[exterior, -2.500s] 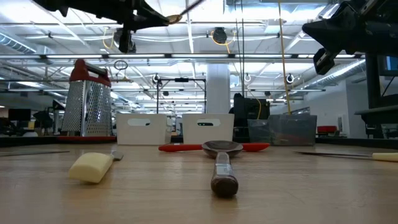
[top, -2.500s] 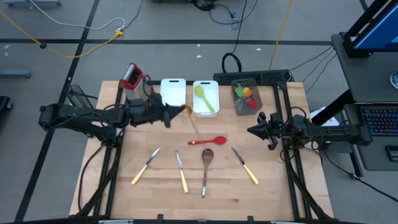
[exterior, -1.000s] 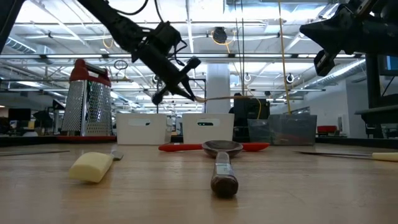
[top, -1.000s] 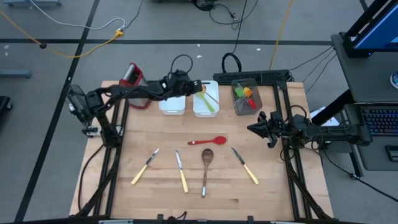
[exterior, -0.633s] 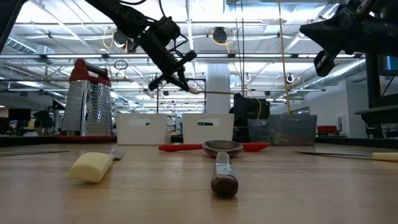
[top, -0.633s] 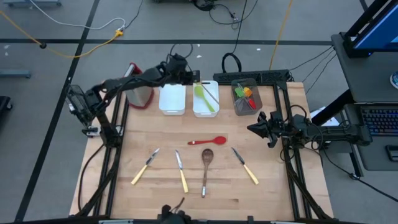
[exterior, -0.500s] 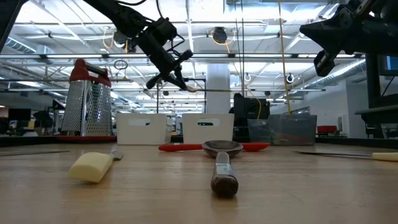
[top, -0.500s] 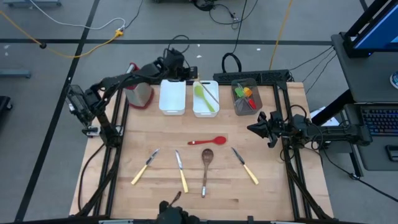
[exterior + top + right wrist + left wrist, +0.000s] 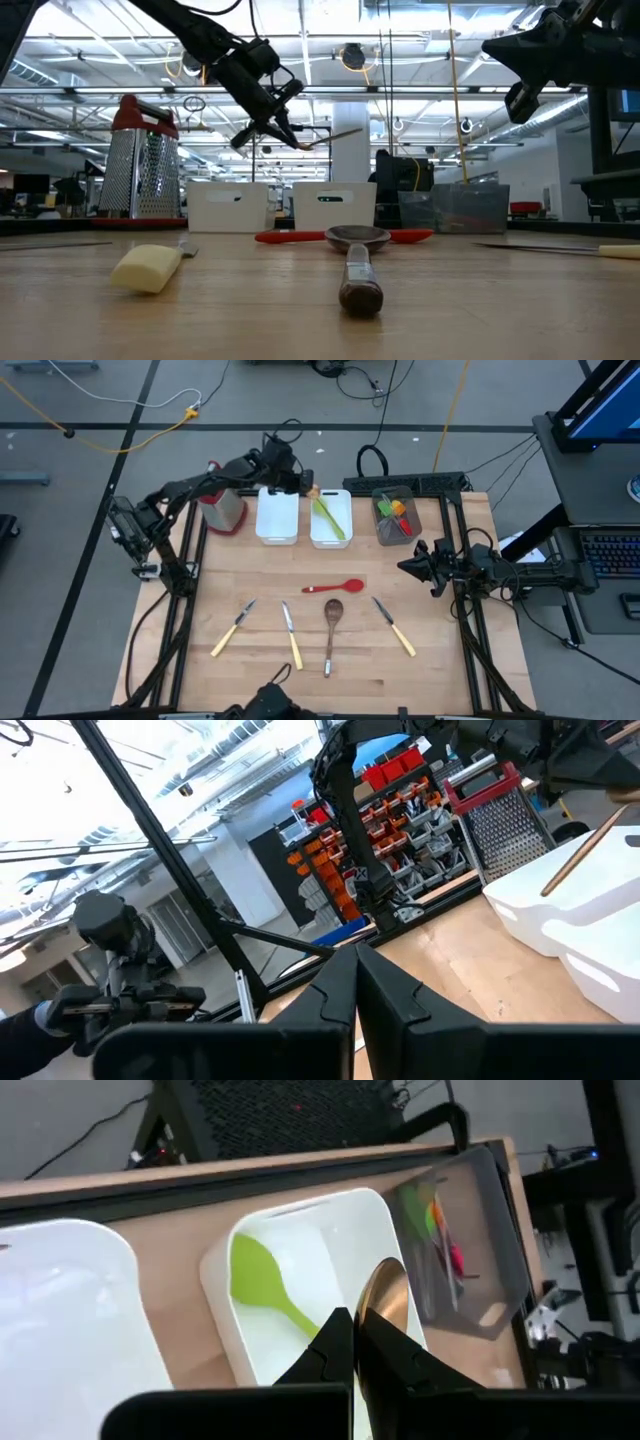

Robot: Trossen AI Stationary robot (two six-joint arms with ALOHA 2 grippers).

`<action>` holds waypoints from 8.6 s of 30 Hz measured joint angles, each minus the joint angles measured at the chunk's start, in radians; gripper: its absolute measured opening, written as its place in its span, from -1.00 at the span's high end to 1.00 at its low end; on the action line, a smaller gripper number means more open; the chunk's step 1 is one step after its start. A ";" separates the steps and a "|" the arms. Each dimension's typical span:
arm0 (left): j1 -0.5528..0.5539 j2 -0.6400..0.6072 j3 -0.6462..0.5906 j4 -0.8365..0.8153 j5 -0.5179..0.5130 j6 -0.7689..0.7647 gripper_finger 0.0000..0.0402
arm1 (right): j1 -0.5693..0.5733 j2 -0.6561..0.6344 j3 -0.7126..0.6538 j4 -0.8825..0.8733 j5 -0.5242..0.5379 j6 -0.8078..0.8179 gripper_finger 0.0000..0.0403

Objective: Pick & Place Kitchen Items
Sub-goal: Put the gold serving spoon into the right white bin, then put the red serving spoon into the right white bin

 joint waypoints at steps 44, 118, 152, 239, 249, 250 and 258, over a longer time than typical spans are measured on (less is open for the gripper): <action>-0.005 0.277 0.214 -0.173 0.055 -0.037 1.00 | 0.000 0.000 0.000 0.000 0.004 0.052 1.00; -0.698 -0.033 -0.032 -0.268 -0.238 0.570 0.55 | 0.000 0.000 0.000 0.000 0.000 0.131 1.00; -0.693 0.131 -0.230 0.031 -0.267 0.522 -0.20 | 0.000 0.000 0.000 -0.001 0.000 0.161 1.00; -0.717 0.078 -0.231 -0.023 -0.335 0.744 -0.47 | 0.000 0.000 0.000 0.000 0.000 0.175 1.00; -0.723 0.183 -0.229 0.038 -0.327 0.795 -0.43 | 0.000 0.000 0.000 -0.001 0.000 0.176 1.00; -0.723 0.191 -0.228 0.044 -0.327 0.795 -0.40 | 0.000 0.000 0.000 -0.001 0.000 0.176 1.00; -0.733 0.269 -0.218 0.008 -0.309 0.800 0.24 | 0.000 0.000 0.000 -0.001 0.000 0.183 1.00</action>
